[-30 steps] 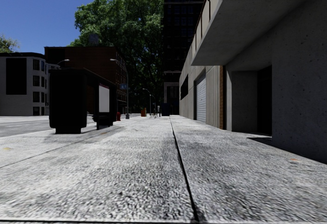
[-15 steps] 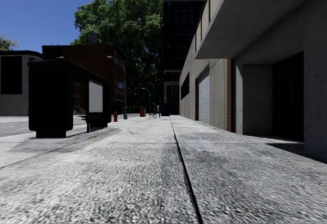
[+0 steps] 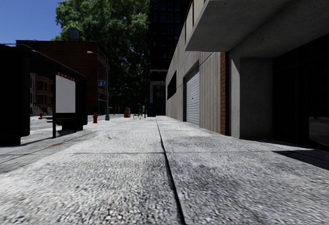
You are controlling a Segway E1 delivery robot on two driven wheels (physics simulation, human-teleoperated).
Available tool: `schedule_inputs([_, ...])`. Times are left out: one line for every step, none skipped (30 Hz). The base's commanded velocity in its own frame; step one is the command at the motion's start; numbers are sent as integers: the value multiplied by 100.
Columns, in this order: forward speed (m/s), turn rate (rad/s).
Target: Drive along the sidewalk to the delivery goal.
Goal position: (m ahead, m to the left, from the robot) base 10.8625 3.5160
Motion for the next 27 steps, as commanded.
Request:
schedule_inputs([200,-31])
schedule_inputs([200,-31])
schedule_inputs([200,-31])
schedule_inputs([200,-31])
schedule_inputs([200,-31])
schedule_inputs([200,-31])
schedule_inputs([200,-31])
schedule_inputs([200,-31])
schedule_inputs([200,-31])
schedule_inputs([200,-31])
schedule_inputs([200,-28])
schedule_inputs([200,0])
schedule_inputs([200,0])
schedule_inputs([200,0])
schedule_inputs([200,0])
schedule_inputs([200,0])
schedule_inputs([200,0])
schedule_inputs([200,0])
schedule_inputs([200,0])
schedule_inputs([200,0])
schedule_inputs([192,0])
schedule_inputs([178,0])
schedule_inputs([174,3])
schedule_inputs([173,9])
schedule_inputs([172,16])
schedule_inputs([172,16])
schedule_inputs([172,24])
